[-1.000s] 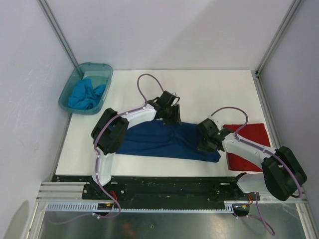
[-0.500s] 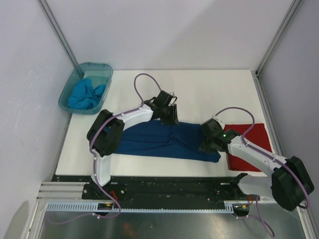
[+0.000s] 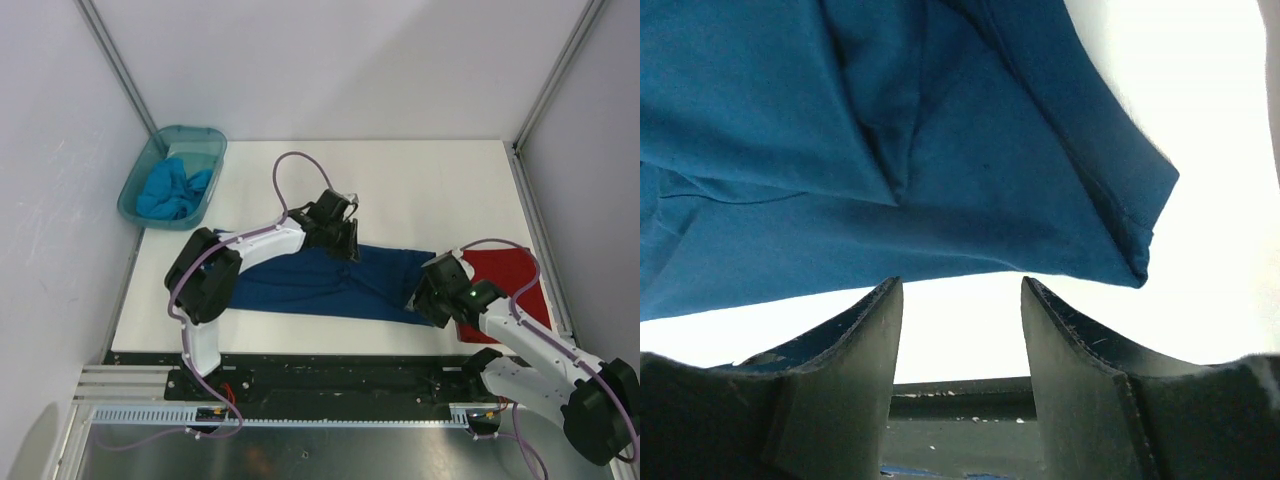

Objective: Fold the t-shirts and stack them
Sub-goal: Fold the other side of the tshirt into a rectangle, then rotate the tshirt 75 degrees

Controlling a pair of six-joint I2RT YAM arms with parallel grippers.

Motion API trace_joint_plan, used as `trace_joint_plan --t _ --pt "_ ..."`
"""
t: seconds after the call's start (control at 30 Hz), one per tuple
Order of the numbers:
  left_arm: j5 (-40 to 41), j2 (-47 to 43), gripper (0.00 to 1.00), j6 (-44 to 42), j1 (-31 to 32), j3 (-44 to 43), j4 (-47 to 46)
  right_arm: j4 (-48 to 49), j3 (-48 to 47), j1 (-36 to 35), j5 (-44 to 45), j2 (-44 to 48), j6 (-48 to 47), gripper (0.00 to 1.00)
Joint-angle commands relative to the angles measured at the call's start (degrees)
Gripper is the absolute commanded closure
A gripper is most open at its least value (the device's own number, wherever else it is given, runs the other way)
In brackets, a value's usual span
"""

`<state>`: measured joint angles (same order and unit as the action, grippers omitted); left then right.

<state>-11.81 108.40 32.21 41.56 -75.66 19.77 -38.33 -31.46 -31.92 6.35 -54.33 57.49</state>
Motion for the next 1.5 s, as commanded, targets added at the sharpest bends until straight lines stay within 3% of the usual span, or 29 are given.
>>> trace_joint_plan --t 0.0,0.27,0.6,0.8,1.07,1.47 --pt "-2.42 2.0 0.74 -2.18 1.04 -1.72 -0.99 1.06 1.53 0.34 -1.68 1.05 4.82 0.44" --pt "-1.69 3.46 0.82 -0.97 1.08 1.86 -0.98 1.45 2.71 0.5 -2.54 0.42 7.39 0.44" --pt "-2.14 1.34 0.62 -1.43 0.62 0.52 -0.79 3.2 5.65 0.44 -1.58 2.8 14.74 0.26" --pt "-3.09 -4.0 0.59 -1.38 -1.54 -0.33 -0.11 2.69 9.05 0.28 2.26 5.83 21.55 0.19" --pt "-3.16 -11.31 0.58 -1.81 -3.99 2.71 0.4 6.85 10.36 0.3 7.82 5.47 24.34 0.21" --pt "-3.93 -17.84 0.59 -3.5 -9.42 10.21 1.19 18.52 9.28 3.39 9.88 -4.23 17.06 0.22"
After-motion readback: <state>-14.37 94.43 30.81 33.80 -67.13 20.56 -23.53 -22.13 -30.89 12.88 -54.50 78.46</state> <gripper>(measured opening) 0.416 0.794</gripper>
